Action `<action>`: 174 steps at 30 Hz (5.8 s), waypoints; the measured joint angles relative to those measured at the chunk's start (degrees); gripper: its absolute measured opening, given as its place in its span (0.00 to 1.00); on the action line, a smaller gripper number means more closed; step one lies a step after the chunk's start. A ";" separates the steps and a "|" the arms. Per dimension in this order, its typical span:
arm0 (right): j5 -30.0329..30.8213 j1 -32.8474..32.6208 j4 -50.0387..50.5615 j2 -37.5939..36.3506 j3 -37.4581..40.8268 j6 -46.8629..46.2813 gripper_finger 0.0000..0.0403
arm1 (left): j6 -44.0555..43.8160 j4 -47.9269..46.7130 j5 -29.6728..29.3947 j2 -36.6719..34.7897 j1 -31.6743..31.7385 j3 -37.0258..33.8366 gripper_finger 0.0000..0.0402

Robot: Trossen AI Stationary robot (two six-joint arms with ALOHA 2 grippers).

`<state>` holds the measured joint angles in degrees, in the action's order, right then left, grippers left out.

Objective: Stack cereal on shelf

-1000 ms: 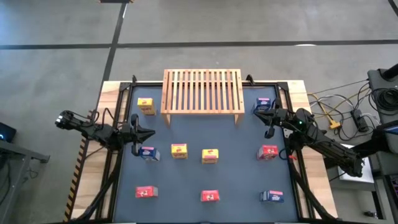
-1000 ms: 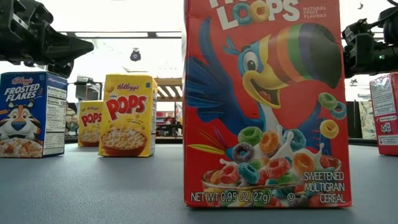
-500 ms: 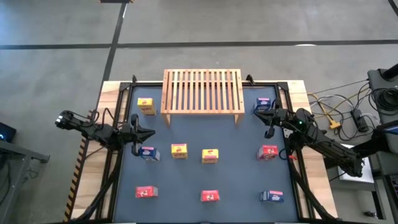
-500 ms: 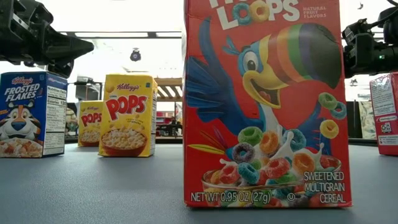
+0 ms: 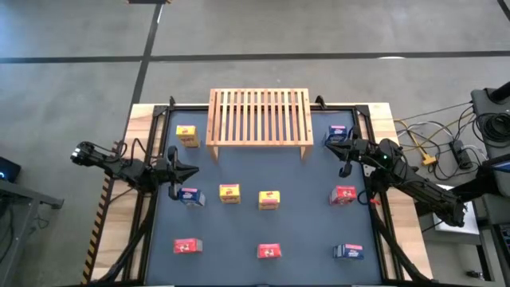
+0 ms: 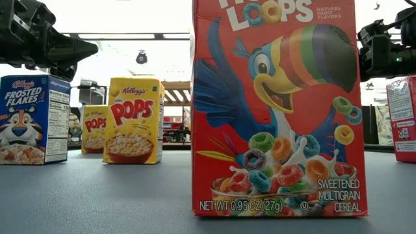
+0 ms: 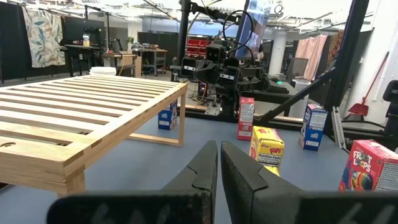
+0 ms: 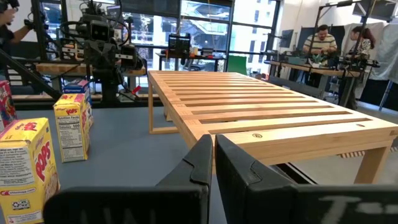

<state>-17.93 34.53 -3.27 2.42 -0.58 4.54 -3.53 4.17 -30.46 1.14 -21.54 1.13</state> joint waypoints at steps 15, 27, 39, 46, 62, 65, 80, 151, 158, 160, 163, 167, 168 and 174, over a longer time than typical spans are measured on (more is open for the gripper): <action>0.02 -0.01 -0.01 0.00 0.02 0.00 0.02 | 0.00 -0.01 0.02 0.00 0.01 0.00 0.01; 0.00 -0.01 -0.01 0.00 0.01 0.00 0.02 | 0.00 0.00 0.01 0.00 0.01 0.00 0.01; 0.02 -0.01 0.00 0.00 0.01 0.00 0.02 | 0.00 -0.01 0.00 -0.01 0.02 0.00 0.01; 0.02 0.01 0.00 0.00 0.02 0.00 0.02 | 0.00 -0.01 0.02 -0.01 0.02 0.00 0.01; 0.01 -0.01 0.00 0.00 0.02 0.00 0.02 | 0.00 0.01 0.00 0.00 0.02 0.00 0.01; 0.00 -0.01 0.00 0.00 0.00 0.00 0.02 | 0.00 0.01 0.02 0.01 0.02 0.00 0.01; 0.00 0.01 0.00 0.00 0.00 0.00 0.02 | 0.00 0.00 0.00 -0.01 0.01 0.00 0.01; 0.02 0.00 -0.02 0.00 0.00 0.00 0.02 | 0.04 1.79 -0.21 -0.01 0.01 -0.02 0.01; 0.02 0.01 -0.01 0.00 0.00 0.00 0.02 | 3.05 4.79 -2.04 0.00 0.01 -0.02 0.01; 0.02 0.01 -0.01 0.00 0.01 0.00 0.02 | 3.26 5.69 -2.83 -0.01 0.00 -0.02 0.01; 0.02 0.02 0.00 0.00 0.00 0.00 0.02 | 5.31 5.87 -7.28 0.01 0.01 -0.02 0.01; 0.02 -0.01 -0.02 0.00 0.01 0.00 0.02 | 10.10 6.82 -13.01 0.01 0.02 -0.02 0.01; 0.01 0.01 -0.01 0.00 0.00 0.00 0.02 | 11.13 8.05 -13.95 0.01 0.01 -0.02 0.01; 0.01 0.00 0.00 0.00 0.00 0.00 0.02 | 13.80 16.00 -11.73 0.09 0.00 -0.02 0.01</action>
<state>-17.92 34.53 -3.27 2.42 -0.58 4.54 10.27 20.18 -42.18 1.22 -21.54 1.10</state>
